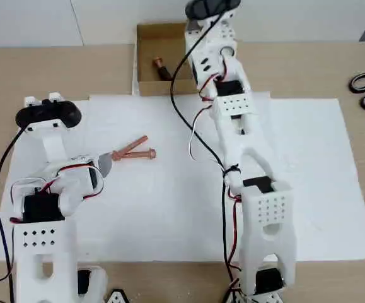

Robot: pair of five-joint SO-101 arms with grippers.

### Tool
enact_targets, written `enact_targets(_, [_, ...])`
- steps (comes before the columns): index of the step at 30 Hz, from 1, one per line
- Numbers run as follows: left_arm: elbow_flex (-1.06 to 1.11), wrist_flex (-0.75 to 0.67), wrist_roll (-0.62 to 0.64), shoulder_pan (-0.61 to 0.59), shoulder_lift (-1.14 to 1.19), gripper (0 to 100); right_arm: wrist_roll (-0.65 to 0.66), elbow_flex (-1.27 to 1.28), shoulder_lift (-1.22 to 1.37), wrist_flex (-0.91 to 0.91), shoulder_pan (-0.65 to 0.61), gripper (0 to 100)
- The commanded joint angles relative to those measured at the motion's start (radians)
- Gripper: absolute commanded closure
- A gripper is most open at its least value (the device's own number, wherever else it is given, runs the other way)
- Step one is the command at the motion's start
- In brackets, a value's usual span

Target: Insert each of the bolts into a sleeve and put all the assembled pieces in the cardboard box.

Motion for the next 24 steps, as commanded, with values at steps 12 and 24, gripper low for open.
enact_targets(12, [-0.004,-0.005,-0.011,-0.003,-0.011,76,0.006,-0.052,-0.575,0.720,0.071,84.6])
enact_targets(24, [-0.027,0.064,-0.014,-0.026,-0.011,76,0.011,-0.040,-0.745,1.520,0.074,84.7])
